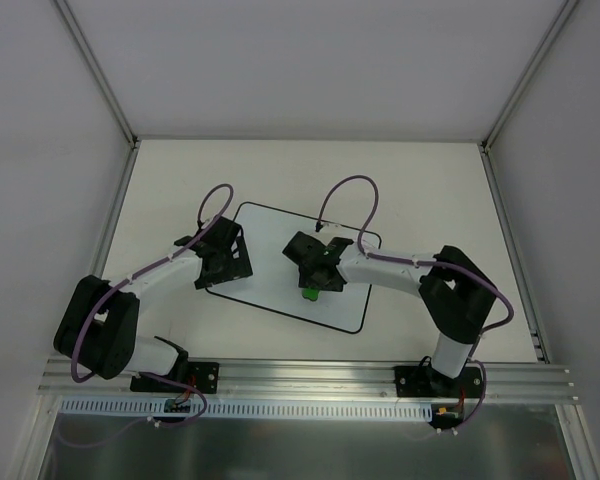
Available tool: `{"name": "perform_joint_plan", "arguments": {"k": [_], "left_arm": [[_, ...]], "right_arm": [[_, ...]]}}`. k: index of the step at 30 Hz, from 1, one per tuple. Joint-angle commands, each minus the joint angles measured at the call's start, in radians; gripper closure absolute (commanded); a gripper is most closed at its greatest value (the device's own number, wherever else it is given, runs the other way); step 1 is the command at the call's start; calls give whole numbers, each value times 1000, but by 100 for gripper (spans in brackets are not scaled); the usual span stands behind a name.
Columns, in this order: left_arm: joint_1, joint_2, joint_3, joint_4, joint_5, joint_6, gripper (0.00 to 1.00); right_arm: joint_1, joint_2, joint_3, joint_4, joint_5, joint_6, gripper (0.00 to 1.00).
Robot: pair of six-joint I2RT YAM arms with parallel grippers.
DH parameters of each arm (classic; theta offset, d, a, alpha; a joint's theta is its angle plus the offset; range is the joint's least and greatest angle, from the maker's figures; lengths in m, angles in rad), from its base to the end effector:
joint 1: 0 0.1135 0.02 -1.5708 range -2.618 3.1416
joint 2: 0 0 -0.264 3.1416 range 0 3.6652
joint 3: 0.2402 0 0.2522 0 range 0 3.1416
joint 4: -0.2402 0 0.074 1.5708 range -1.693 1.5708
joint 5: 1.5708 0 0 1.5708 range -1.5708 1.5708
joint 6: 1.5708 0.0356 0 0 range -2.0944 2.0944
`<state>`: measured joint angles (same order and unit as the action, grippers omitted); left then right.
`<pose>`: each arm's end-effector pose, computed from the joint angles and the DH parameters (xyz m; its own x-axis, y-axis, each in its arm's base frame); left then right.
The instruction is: Erase the whiteboard
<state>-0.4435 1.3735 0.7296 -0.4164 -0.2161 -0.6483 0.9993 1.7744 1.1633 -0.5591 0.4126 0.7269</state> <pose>0.2321 -0.1018 0.1784 -0.8241 -0.2614 -0.5024 -0.2172 0.9652 -0.1459 0.2013 0.2867 0.1825 -0.8280 -0.1620 -0.5368 -0.1815 0.9832 -0.0168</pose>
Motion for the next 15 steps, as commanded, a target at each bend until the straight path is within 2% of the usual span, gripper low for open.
{"name": "perform_joint_plan", "arguments": {"k": [1,15], "left_arm": [[5,-17,-15,24,-26,19,1],[6,-4,-18,36,0,32,1]], "right_arm": [[5,22,47,-19,42,60,41],[15,-38,44,-19,92,117,44]]}}
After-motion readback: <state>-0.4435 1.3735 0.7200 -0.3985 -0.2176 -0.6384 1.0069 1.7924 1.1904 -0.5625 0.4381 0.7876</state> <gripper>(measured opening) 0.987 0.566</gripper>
